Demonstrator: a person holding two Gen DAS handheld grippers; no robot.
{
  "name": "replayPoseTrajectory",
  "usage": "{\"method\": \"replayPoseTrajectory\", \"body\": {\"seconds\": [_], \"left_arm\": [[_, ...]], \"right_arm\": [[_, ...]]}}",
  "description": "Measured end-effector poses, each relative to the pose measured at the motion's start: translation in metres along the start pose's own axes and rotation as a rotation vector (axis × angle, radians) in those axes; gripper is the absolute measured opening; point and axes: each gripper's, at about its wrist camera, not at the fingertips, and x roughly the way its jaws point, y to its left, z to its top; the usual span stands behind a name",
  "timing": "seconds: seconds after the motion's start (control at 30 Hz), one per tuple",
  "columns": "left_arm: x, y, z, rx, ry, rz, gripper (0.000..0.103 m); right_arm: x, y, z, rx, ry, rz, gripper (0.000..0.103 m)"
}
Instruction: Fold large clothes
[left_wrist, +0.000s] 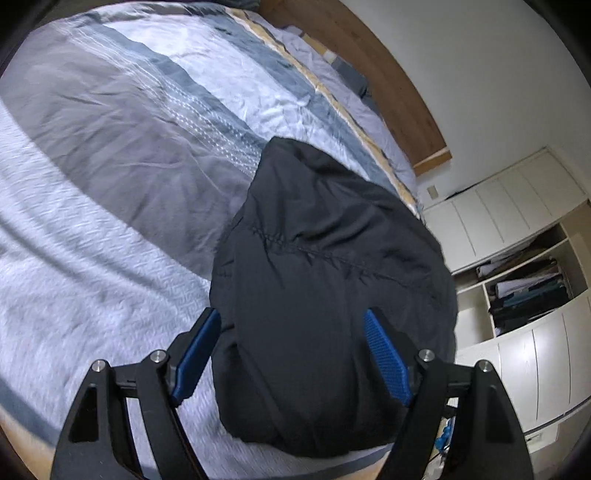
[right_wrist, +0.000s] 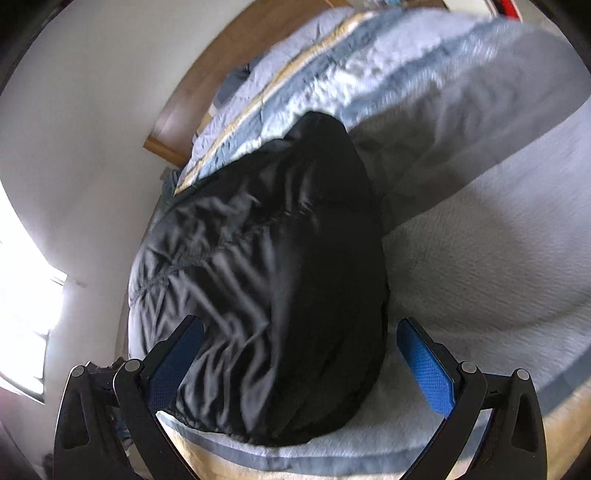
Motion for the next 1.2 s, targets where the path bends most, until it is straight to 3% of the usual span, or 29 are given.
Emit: {"method": "replayPoseTrajectory", "body": {"seconds": [0.27,0.37,0.47,0.6,0.77,0.9,0.97,1.0,1.07,1.1,1.13,1.2], "left_arm": [[0.048,0.015,0.013,-0.013,0.071,-0.094,0.078],[0.069,0.021,0.014,-0.019,0.115,-0.135,0.079],[0.092,0.026,0.013,-0.040,0.158,-0.200,0.083],[0.113,0.020,0.016,-0.082,0.196,-0.340,0.097],[0.134,0.018,0.018,-0.100,0.225,-0.308,0.102],[0.137,0.006,0.016,-0.102,0.179,-0.233,0.100],[0.134,-0.005,0.017,-0.103,0.153,-0.217,0.097],[0.131,-0.013,0.018,-0.091,0.145,-0.225,0.089],[0.123,-0.030,0.024,-0.063,0.127,-0.248,0.067],[0.117,-0.039,0.027,-0.048,0.119,-0.263,0.050],[0.110,-0.049,0.031,-0.025,0.105,-0.274,0.040],[0.096,-0.074,0.035,0.025,0.080,-0.273,0.030]], "right_arm": [[0.061,-0.024,0.011,0.074,0.127,0.095,0.103],[0.073,-0.023,0.016,0.067,0.124,0.132,0.103],[0.085,-0.018,0.021,0.058,0.138,0.163,0.103],[0.110,-0.003,0.030,0.077,0.190,0.273,0.103],[0.128,-0.001,0.031,0.084,0.185,0.304,0.103],[0.130,0.005,0.029,0.090,0.156,0.265,0.103],[0.133,0.013,0.032,0.106,0.185,0.249,0.102],[0.132,0.020,0.035,0.103,0.177,0.243,0.099],[0.123,0.040,0.044,0.069,0.143,0.254,0.075],[0.118,0.050,0.048,0.044,0.132,0.258,0.070],[0.113,0.062,0.052,0.010,0.121,0.257,0.063],[0.103,0.092,0.060,-0.071,0.106,0.241,0.055]]}}
